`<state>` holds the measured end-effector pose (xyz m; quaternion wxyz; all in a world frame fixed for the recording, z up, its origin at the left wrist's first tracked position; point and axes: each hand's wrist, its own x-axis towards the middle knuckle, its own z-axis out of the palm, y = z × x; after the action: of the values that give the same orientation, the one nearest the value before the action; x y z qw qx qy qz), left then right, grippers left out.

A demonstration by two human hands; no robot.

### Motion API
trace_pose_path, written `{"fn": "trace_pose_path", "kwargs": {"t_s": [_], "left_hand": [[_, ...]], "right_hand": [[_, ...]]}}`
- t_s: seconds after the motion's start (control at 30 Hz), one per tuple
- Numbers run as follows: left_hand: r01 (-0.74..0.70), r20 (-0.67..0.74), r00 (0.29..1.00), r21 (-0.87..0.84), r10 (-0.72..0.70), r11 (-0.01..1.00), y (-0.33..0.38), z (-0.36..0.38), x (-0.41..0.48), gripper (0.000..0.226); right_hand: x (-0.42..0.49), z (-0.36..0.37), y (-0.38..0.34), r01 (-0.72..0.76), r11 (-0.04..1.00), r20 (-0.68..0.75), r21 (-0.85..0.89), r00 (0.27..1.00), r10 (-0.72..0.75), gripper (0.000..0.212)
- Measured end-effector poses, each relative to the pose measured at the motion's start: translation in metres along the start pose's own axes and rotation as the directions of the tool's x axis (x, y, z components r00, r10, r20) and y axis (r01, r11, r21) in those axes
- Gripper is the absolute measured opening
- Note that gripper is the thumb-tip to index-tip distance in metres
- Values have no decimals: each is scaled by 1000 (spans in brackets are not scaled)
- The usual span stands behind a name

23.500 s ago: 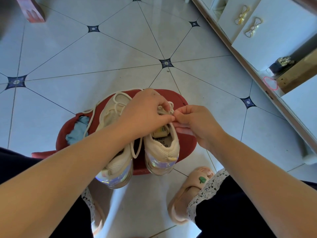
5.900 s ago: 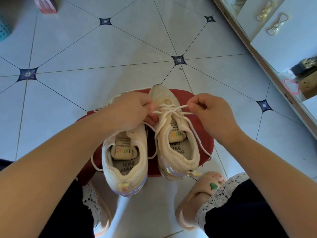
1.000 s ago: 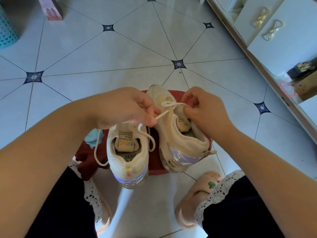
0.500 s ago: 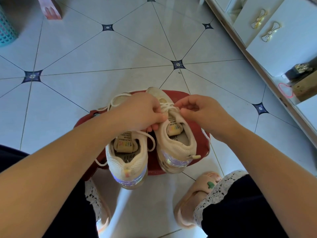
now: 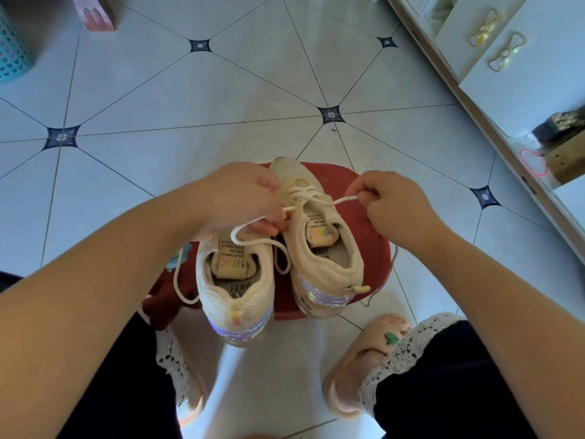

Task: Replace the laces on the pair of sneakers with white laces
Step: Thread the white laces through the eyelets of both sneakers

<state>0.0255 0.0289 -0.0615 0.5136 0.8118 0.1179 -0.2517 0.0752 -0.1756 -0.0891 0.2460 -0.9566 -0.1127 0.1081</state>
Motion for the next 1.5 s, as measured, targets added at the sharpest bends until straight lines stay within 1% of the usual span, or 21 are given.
{"fn": "trace_pose_path", "kwargs": {"t_s": [0.07,0.1,0.17,0.2,0.27,0.37,0.43,0.53,0.6,0.73,0.8,0.87,0.97,1.0,1.1,1.2,1.23,1.27,1.37,1.43,1.5], "left_hand": [[-24,-13,1000,154,26,988,3,5,1,23],[-35,-15,999,201,38,979,5,8,1,20],[-56,-31,997,225,65,973,7,14,2,22],[-63,-45,996,216,75,974,7,16,3,22],[-75,-63,994,198,89,977,6,16,3,16],[-25,-103,994,165,42,986,5,11,3,14],[7,-95,995,99,3,995,4,7,1,15],[24,-40,999,5,-23,1000,4,3,-3,22],[32,-23,999,-41,-33,999,5,3,-3,27],[36,-47,998,-41,-38,999,5,5,-3,31],[25,-51,998,-28,-26,999,3,4,-2,30],[22,-41,999,-15,-23,1000,3,4,-2,24],[4,-33,999,89,-1,996,5,4,-6,9],[-7,-38,999,112,12,994,5,4,-6,9],[-55,-73,995,112,63,992,5,5,-5,17],[-123,-107,984,188,145,974,5,8,-3,9],[-153,-114,977,233,183,960,4,10,-2,5],[-182,-116,969,272,219,945,3,10,-2,7],[-232,-77,957,373,279,898,2,14,-2,25],[-236,-59,956,433,289,870,3,18,-2,29],[-231,-60,957,436,284,870,3,19,-1,26]], "right_hand": [[-3,2,-5,10,992,121,123,992,-25,19],[-5,4,-7,22,988,156,154,987,-46,16],[-7,6,-11,70,987,137,142,986,-90,12],[-7,6,-12,89,988,100,126,990,-102,11],[-7,3,-12,85,989,19,123,996,-88,16],[-8,2,-11,36,992,-46,120,998,-31,24],[-7,0,-9,-8,995,-65,95,998,15,23],[-7,-4,-6,-69,980,-46,186,996,78,23],[-8,-4,-6,-79,978,-44,191,995,89,24],[-8,-5,-6,-81,975,-68,208,993,97,21],[-8,-5,-7,-64,973,-37,224,997,74,20],[-9,-5,-7,-55,968,-6,247,998,58,20],[-9,-5,-9,-66,942,21,328,998,63,20],[-9,-5,-10,-71,927,39,368,997,60,19],[-11,-5,-15,-76,898,134,433,991,19,11],[-12,-6,-16,-64,906,221,418,975,-33,8],[-13,-7,-15,-68,905,255,421,966,-46,11],[-13,-9,-15,-77,901,296,427,954,-58,17],[-13,-14,-14,-85,911,384,404,919,-85,39],[-13,-15,-14,-34,938,363,346,926,-101,43],[-13,-15,-15,8,949,320,315,941,-114,40]]}}
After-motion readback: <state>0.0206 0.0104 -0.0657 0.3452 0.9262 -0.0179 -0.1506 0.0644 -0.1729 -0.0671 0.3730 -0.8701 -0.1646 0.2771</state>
